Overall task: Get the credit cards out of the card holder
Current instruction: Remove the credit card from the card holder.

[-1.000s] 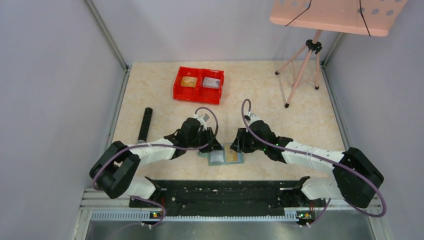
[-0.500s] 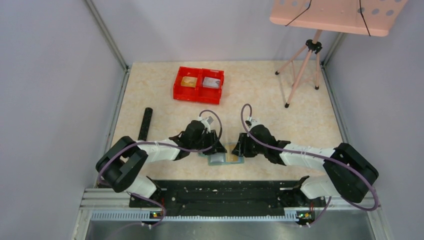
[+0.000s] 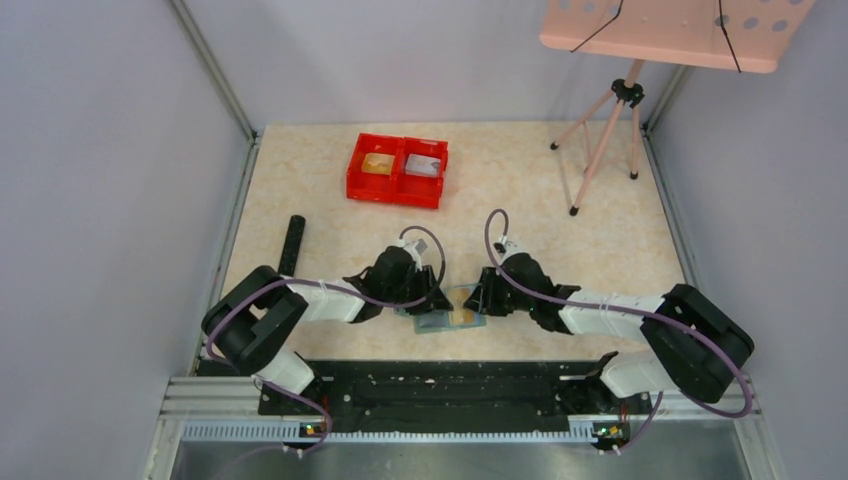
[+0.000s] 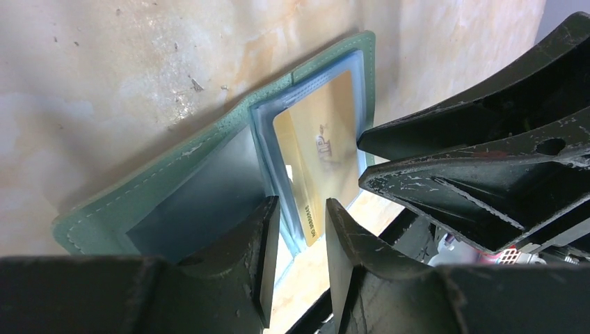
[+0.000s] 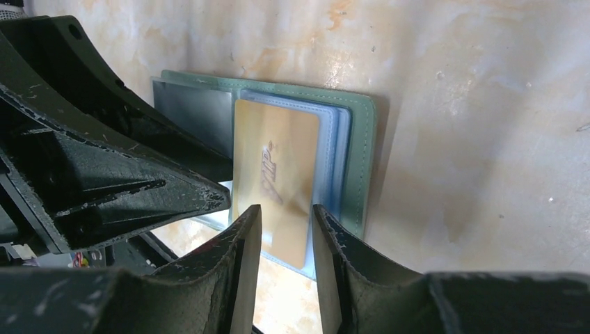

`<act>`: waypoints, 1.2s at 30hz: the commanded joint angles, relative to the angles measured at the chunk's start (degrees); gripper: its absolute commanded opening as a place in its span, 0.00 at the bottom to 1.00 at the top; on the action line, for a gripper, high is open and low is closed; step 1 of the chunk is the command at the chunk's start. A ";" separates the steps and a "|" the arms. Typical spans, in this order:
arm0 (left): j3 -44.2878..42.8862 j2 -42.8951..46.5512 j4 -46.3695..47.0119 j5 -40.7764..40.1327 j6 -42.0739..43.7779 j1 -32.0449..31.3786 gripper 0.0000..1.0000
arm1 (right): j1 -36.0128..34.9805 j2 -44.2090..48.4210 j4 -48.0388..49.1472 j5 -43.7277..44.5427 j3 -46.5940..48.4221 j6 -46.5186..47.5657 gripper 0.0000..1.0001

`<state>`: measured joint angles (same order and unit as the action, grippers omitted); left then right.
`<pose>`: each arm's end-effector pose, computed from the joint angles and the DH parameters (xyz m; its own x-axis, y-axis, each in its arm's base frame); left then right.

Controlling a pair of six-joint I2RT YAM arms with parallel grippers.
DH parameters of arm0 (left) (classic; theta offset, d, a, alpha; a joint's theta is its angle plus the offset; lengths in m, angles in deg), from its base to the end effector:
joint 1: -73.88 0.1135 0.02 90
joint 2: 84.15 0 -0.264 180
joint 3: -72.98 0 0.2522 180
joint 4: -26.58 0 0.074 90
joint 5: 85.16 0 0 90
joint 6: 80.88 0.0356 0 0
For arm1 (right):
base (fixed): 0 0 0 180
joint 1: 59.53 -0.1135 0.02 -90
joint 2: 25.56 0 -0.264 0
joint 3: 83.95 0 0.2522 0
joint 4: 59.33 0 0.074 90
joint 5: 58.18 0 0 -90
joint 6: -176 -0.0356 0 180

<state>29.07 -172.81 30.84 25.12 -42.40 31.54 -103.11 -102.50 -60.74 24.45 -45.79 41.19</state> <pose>0.1947 -0.1941 0.1301 -0.9457 -0.1317 -0.2970 0.1386 0.6633 -0.7354 0.1710 0.1691 0.1422 -0.8635 0.1431 -0.4836 -0.2059 0.7753 0.5971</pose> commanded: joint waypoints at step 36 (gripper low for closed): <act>-0.92 5.06 -6.24 0.53 0.99 1.44 0.00 | 1.63 -1.48 0.09 3.34 -3.67 -2.13 0.26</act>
<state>30.75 -172.18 33.03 25.69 -45.07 31.82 -102.47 -102.61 -57.37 24.90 -48.04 37.86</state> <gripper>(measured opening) 0.011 0.263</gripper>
